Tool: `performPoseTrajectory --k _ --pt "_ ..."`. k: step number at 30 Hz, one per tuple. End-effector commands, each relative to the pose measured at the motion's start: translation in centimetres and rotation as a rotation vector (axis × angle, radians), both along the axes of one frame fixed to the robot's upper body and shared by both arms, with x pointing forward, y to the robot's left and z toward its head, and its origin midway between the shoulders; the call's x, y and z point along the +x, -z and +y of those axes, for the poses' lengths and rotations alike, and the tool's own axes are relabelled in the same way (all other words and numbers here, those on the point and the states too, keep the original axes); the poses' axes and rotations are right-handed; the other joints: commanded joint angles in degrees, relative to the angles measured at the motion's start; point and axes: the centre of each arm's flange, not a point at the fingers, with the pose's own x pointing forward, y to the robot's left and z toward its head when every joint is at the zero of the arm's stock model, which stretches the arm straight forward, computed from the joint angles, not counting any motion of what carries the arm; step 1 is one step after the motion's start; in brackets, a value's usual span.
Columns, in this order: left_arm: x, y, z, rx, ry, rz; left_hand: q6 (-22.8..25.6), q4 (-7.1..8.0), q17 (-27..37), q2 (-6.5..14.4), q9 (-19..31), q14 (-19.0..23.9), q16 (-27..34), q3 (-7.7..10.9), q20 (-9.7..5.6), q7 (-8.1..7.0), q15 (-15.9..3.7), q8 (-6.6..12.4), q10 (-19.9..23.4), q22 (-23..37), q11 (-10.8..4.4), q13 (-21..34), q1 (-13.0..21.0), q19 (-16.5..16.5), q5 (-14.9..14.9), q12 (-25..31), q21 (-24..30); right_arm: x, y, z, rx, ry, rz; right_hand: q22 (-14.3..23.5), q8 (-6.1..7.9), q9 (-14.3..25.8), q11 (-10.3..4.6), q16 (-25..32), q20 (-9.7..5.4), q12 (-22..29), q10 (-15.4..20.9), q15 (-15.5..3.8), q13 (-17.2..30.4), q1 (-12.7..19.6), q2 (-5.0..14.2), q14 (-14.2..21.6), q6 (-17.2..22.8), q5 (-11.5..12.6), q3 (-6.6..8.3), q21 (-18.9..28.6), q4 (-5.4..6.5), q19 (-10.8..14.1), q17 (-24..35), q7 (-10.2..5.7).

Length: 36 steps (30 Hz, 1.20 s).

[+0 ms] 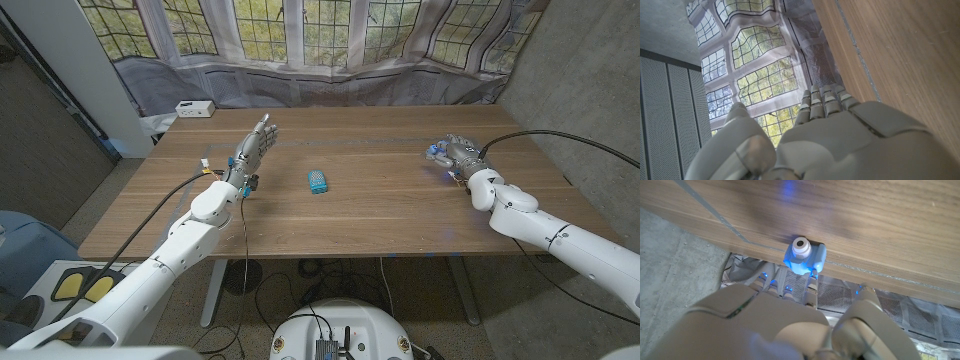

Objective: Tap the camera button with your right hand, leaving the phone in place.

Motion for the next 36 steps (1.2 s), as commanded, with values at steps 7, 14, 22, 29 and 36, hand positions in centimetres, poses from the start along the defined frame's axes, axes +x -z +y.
performPoseTrajectory --k 7,14,22,29,36 --pt "0.03 -0.08 -0.3 0.005 0.002 0.0 0.25 -0.33 0.18 0.42 0.13 0.14 -0.12 0.1 0.59 -0.07 -0.04 -0.04 0.08 0.11 -0.08 0.34 0.27 -0.24 -0.2 -0.09 -0.32 -0.04 -0.03 -0.18 -0.004 0.004 0.004 0.27 0.17 0.24 -0.44 0.5 0.51 0.46 -4.15 -0.53 0.13 0.17 -0.21 -12.0 0.98 -0.1 0.6 0.2 -0.09 -10.5 0.0 -0.07" --pt "0.06 -0.1 -0.29 0.004 0.003 0.001 0.31 -0.35 0.18 0.43 0.13 0.15 -0.11 0.08 0.61 -0.13 0.01 -0.02 0.24 0.11 0.06 0.35 0.24 -0.22 -0.2 -0.04 -0.29 -0.14 -0.2 -0.18 -0.004 0.004 -0.002 0.27 -0.16 0.27 -0.46 0.51 0.57 0.44 -4.13 -0.55 0.12 0.15 -0.25 -11.9 0.44 -0.1 0.61 0.19 -0.1 -10.5 -0.01 -0.43" --pt "0.21 -0.13 -0.31 0.003 0.006 0.001 0.34 -0.38 0.18 0.44 0.14 0.2 -0.09 0.06 0.61 -0.14 0.0 -0.02 0.21 0.11 -0.08 0.35 0.2 -0.26 -0.2 -0.08 -0.29 -0.13 -0.34 -0.18 -0.004 0.007 -0.003 0.26 -0.38 0.28 -0.42 0.56 0.64 0.52 -3.9 -0.49 0.12 0.14 -0.29 -11.73 0.1 -0.1 0.62 0.18 -0.12 -10.52 -0.02 -0.67" --pt "0.37 -0.12 -0.32 0.003 0.005 0.003 0.35 -0.4 0.18 0.46 0.14 0.27 -0.06 0.05 0.65 -0.17 0.01 -0.03 0.23 0.12 -0.17 0.36 0.19 -0.25 -0.2 -0.09 -0.27 -0.08 -0.46 -0.15 -0.003 0.008 -0.008 0.26 -0.55 0.29 -0.53 0.59 0.66 0.55 -3.77 -0.35 0.12 0.15 -0.32 -11.6 -0.15 -0.1 0.64 0.18 -0.14 -10.49 -0.03 -0.81" --pt "0.64 -0.16 -0.32 0.0 0.006 0.002 0.37 -0.42 0.18 0.48 0.14 0.18 -0.1 0.04 0.6 -0.15 0.08 -0.03 0.17 0.12 -0.05 0.36 0.18 -0.26 -0.2 -0.13 -0.26 0.1 -0.55 -0.16 -0.006 0.012 -0.009 0.26 -0.72 0.3 -0.6 0.63 0.68 0.53 -3.73 -0.34 0.12 0.14 -0.36 -11.45 -0.43 -0.11 0.65 0.18 -0.16 -10.46 -0.04 -0.9"
